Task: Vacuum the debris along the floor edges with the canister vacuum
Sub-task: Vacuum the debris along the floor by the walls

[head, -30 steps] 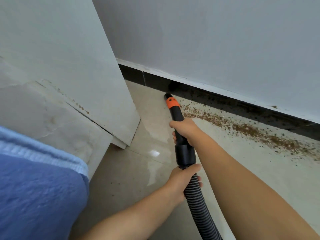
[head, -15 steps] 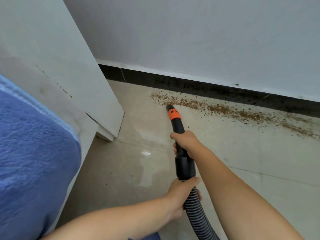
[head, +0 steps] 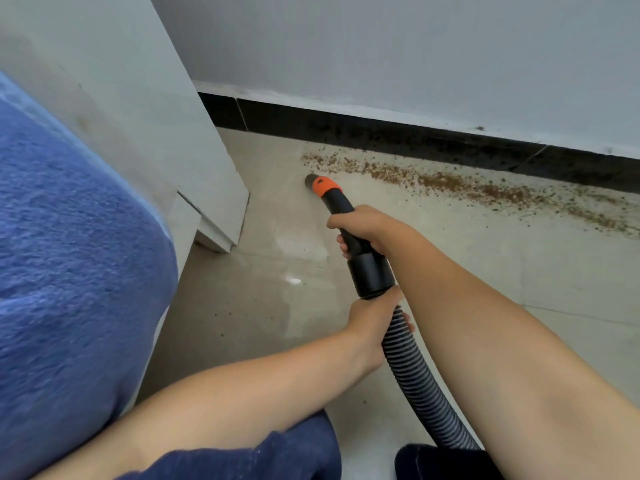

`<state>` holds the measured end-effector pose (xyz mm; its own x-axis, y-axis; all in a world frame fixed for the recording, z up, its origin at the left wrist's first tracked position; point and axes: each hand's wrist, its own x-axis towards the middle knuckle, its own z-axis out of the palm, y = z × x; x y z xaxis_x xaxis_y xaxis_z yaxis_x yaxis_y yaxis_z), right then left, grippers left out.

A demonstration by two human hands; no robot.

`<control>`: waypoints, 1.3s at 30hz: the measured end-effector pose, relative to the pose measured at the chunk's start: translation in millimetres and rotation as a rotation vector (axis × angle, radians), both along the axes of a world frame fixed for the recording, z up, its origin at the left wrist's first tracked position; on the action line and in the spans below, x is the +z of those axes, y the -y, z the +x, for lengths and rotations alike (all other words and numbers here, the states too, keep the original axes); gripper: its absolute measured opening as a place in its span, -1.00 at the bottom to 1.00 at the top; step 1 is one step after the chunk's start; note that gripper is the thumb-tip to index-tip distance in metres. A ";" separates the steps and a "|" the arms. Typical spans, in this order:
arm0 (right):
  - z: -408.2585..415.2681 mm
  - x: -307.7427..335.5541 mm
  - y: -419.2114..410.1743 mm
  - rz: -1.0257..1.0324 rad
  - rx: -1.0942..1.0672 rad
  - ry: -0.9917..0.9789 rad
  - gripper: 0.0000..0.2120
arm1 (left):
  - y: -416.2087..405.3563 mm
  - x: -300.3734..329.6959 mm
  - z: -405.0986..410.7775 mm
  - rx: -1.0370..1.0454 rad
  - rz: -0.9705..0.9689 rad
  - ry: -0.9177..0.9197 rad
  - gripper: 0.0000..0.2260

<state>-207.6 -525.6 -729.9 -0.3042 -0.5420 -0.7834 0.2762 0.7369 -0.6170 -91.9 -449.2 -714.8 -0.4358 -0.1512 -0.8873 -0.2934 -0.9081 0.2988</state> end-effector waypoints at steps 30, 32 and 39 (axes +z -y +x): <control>-10.4 -1.0 39.0 -0.006 -0.091 -0.046 -0.84 | 31.2 -5.8 -16.8 0.134 -0.075 0.072 -0.88; -12.3 -1.9 43.0 -0.013 -0.110 -0.052 -0.84 | 36.9 -6.6 -17.7 0.120 -0.081 0.065 -0.85; -33.1 -10.3 0.3 0.023 -0.344 -0.040 -0.84 | 20.4 -12.0 -15.5 -0.091 -0.087 0.033 -0.83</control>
<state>-240.7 -525.9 -740.2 -0.4969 -0.3845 -0.7780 0.4865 0.6190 -0.6166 -107.3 -469.6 -726.9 -0.4219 -0.1895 -0.8866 -0.3847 -0.8481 0.3643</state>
